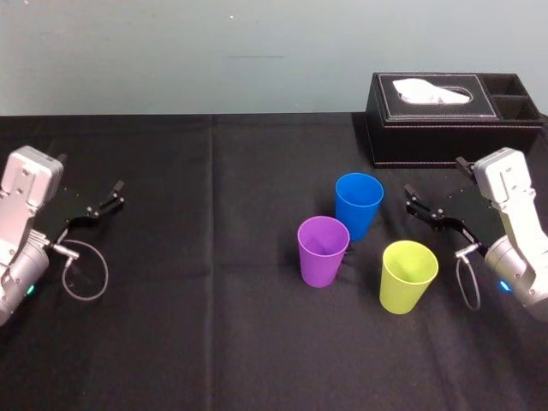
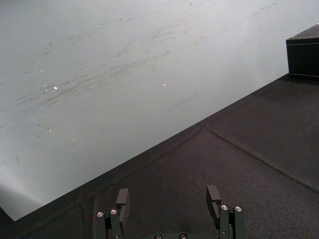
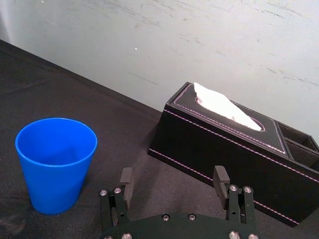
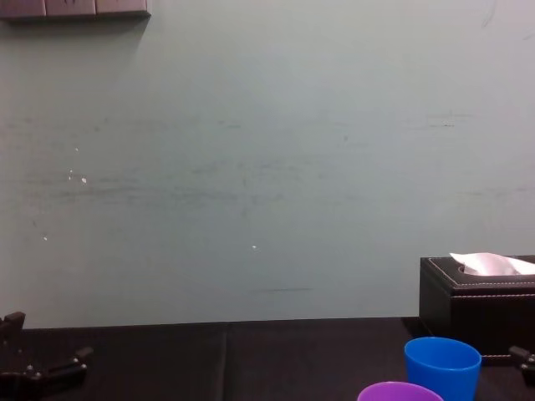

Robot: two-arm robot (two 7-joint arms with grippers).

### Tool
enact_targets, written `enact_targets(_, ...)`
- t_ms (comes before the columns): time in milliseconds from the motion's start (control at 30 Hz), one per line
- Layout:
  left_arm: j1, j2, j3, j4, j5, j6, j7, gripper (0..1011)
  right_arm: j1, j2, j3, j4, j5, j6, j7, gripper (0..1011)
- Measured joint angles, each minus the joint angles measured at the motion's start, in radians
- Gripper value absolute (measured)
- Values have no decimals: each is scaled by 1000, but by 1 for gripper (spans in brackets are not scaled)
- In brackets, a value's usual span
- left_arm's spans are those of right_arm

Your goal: Stack the three plastic cups sequentially using one hand.

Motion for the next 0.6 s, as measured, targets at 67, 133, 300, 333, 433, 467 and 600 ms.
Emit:
enact_targets(67, 0, 0, 0, 0, 0, 0, 0, 1011, 0, 0, 0, 0, 0, 0, 0, 1000)
enact_targets(133, 0, 0, 0, 0, 0, 0, 0, 1011, 0, 0, 0, 0, 0, 0, 0, 1000)
enact_targets(300, 0, 0, 0, 0, 0, 0, 0, 1011, 0, 0, 0, 0, 0, 0, 0, 1000)
enact_targets(333, 0, 0, 0, 0, 0, 0, 0, 1011, 0, 0, 0, 0, 0, 0, 0, 1000)
enact_targets(433, 0, 0, 0, 0, 0, 0, 0, 1011, 0, 0, 0, 0, 0, 0, 0, 1000)
enact_targets(467, 0, 0, 0, 0, 0, 0, 0, 1011, 0, 0, 0, 0, 0, 0, 0, 1000)
enact_targets(600, 0, 0, 0, 0, 0, 0, 0, 1011, 0, 0, 0, 0, 0, 0, 0, 1000)
